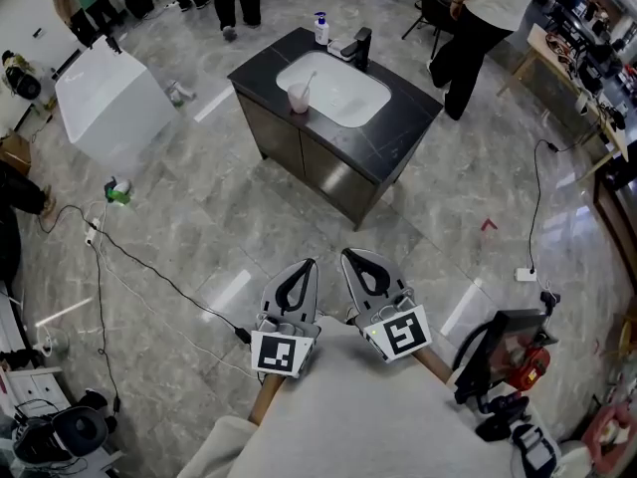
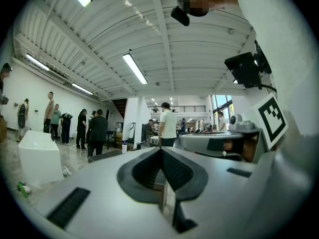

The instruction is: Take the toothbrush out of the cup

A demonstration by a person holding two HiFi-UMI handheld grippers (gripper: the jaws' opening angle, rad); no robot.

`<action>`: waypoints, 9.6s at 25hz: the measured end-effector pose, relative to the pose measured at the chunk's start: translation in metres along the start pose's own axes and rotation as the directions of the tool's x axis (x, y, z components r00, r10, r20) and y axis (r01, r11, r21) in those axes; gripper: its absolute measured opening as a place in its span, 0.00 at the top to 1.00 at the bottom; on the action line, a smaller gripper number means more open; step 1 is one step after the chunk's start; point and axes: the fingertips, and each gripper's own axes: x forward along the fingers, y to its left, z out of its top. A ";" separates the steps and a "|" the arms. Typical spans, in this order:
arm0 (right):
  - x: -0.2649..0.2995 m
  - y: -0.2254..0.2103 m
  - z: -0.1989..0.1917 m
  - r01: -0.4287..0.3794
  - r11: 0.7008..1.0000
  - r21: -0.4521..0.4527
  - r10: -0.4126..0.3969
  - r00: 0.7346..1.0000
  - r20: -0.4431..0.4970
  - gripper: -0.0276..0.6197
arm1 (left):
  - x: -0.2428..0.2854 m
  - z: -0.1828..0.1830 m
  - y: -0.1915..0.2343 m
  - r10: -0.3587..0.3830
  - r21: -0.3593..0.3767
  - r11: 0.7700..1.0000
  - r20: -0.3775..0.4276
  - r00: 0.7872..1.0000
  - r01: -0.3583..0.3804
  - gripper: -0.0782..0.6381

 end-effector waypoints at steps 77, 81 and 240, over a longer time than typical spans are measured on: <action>0.317 -0.234 -0.026 0.125 0.992 0.036 -0.119 0.985 -0.127 0.95 | 0.303 -0.005 0.275 0.059 0.025 0.998 -0.138 0.989 -0.056 0.89; 0.323 -0.235 -0.038 0.129 0.990 0.057 -0.118 0.980 -0.158 0.95 | 0.303 -0.021 0.284 0.051 0.064 0.997 -0.174 0.984 -0.040 0.89; 0.341 -0.238 -0.018 0.161 0.986 -0.040 -0.164 0.980 -0.109 0.91 | 0.331 0.027 0.266 -0.004 0.034 0.999 0.009 1.000 0.004 0.89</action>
